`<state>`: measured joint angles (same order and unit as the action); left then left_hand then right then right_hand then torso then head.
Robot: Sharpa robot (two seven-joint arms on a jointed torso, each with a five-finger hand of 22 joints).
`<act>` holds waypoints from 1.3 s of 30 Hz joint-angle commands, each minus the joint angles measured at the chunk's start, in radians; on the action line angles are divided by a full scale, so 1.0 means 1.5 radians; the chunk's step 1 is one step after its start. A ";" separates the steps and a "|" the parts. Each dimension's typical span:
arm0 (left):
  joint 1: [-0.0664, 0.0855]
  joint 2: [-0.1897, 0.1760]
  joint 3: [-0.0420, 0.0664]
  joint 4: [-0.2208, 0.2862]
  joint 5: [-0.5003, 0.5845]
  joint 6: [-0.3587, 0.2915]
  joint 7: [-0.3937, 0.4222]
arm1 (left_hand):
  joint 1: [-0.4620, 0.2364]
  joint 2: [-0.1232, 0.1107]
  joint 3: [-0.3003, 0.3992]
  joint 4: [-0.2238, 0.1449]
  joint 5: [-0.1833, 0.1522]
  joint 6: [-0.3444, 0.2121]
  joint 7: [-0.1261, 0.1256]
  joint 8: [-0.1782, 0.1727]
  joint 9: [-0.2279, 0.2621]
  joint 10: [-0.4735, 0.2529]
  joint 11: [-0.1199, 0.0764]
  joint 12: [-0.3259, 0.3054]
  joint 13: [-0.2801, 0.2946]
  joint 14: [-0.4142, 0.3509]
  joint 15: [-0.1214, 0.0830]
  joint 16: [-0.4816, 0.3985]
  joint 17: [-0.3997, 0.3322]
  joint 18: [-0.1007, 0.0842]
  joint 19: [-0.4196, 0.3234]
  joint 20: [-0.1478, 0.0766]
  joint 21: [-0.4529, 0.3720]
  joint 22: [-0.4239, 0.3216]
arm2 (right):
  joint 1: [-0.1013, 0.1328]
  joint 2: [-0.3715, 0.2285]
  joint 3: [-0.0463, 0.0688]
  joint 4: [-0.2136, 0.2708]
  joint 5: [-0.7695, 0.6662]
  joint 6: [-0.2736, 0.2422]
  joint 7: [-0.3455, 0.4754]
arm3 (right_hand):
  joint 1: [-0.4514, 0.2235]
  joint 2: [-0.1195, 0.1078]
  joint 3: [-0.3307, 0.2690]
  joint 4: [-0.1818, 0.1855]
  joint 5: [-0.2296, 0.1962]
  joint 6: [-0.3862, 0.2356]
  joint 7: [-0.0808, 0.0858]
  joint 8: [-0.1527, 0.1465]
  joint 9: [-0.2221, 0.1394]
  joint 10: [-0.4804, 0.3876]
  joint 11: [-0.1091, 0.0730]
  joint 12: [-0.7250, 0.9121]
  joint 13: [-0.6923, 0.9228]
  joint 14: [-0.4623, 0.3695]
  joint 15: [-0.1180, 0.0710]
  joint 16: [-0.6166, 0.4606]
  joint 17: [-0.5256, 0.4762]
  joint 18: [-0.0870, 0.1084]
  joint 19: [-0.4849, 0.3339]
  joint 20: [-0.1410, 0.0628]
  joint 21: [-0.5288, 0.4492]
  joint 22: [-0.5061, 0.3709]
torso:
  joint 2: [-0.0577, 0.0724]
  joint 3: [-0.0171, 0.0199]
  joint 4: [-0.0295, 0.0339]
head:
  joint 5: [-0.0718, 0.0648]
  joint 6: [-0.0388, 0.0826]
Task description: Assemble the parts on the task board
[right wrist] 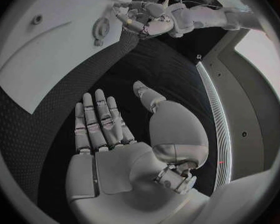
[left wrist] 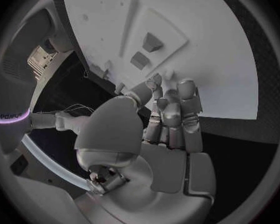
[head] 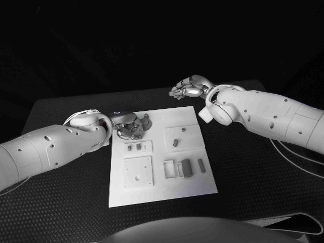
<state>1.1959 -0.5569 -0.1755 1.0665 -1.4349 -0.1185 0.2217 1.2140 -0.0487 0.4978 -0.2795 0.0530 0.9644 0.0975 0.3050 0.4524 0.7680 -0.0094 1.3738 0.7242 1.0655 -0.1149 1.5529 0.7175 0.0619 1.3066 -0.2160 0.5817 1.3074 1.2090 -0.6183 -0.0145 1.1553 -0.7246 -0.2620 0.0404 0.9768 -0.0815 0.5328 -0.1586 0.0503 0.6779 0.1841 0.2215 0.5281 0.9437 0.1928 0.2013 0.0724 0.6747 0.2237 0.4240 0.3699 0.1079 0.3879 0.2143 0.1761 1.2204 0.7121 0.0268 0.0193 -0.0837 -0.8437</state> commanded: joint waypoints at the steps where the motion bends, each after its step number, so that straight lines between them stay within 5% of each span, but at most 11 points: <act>1: 0.001 -0.003 0.005 0.005 0.041 0.006 0.006 | 0.000 0.007 0.002 0.002 -0.003 0.002 0.002 0.003 -0.001 0.005 0.001 0.003 -0.001 0.005 -0.001 0.004 0.000 0.017 0.004 0.001 0.003 0.012 | 0.000 0.000 0.000 0.001 -0.001 0.007 0.004 | -0.004 -0.001 -0.001 0.005 -0.001 -0.005 0.043 0.003 -0.001 0.005 0.001 -0.003 -0.001 0.005 0.001 -0.004 0.000 -0.001 0.006 0.001 -0.003 0.001 | 0.000 0.0001 0.0005 | 0.000 0.000; 11: 0.001 -0.022 0.022 0.024 0.071 0.018 -0.002 | -0.004 0.008 0.002 0.002 -0.003 0.000 0.004 0.002 -0.001 0.006 0.002 0.003 -0.001 0.006 -0.001 0.003 0.000 0.017 0.005 0.002 0.002 0.012 | 0.000 -0.001 0.000 0.001 -0.001 0.007 0.004 | -0.004 -0.001 -0.001 0.005 -0.001 -0.005 0.043 0.003 -0.001 0.005 0.001 -0.003 -0.001 0.005 0.001 -0.004 0.000 -0.001 0.006 0.001 -0.003 0.001 | 0.000 -0.0004 0.0008 | 0.001 0.001; 26: 0.001 -0.045 0.022 0.036 0.079 0.042 -0.012 | -0.006 0.008 0.001 0.002 -0.003 0.000 0.004 0.001 -0.001 0.007 0.002 0.003 -0.001 0.006 0.000 0.003 0.000 0.018 0.006 0.002 0.002 0.012 | 0.000 -0.003 0.000 0.003 -0.001 0.007 0.004 | -0.004 -0.001 -0.002 0.005 -0.001 -0.005 0.043 0.004 -0.001 0.005 0.001 -0.003 -0.001 0.005 0.001 -0.004 0.000 -0.001 0.006 0.001 -0.004 0.001 | 0.000 -0.0010 0.0016 | 0.002 -0.001; 39: 0.001 -0.036 0.021 0.019 0.084 0.046 -0.011 | -0.008 0.009 0.001 0.002 -0.003 -0.001 0.004 0.001 -0.002 0.007 0.003 0.003 -0.001 0.007 0.000 0.003 0.000 0.018 0.006 0.002 0.002 0.012 | 0.000 -0.003 0.000 0.002 -0.001 0.007 0.004 | -0.004 -0.001 -0.002 0.005 -0.001 -0.005 0.043 0.004 -0.001 0.005 0.001 -0.003 -0.001 0.005 0.001 -0.005 0.000 -0.001 0.006 0.001 -0.004 0.002 | 0.000 -0.0009 0.0004 | 0.004 -0.001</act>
<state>1.1966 -0.6146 -0.1439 1.0958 -1.3208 -0.0673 0.2024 1.2066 -0.0411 0.4978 -0.2795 0.0530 0.9625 0.0954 0.3049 0.4514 0.7708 -0.0064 1.3735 0.7235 1.0668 -0.1161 1.5529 0.7173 0.0619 1.3080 -0.2141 0.5817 1.3079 1.2090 -0.6225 -0.0145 1.1571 -0.7244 -0.2620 0.0404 0.9768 -0.0815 0.5299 -0.1557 0.0503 0.6779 0.1841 0.2215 0.5274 0.9437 0.1928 0.2013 0.0719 0.6747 0.2237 0.4240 0.3699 0.1079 0.3916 0.2180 0.1761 1.2219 0.7117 0.0249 0.0204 -0.0784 -0.8452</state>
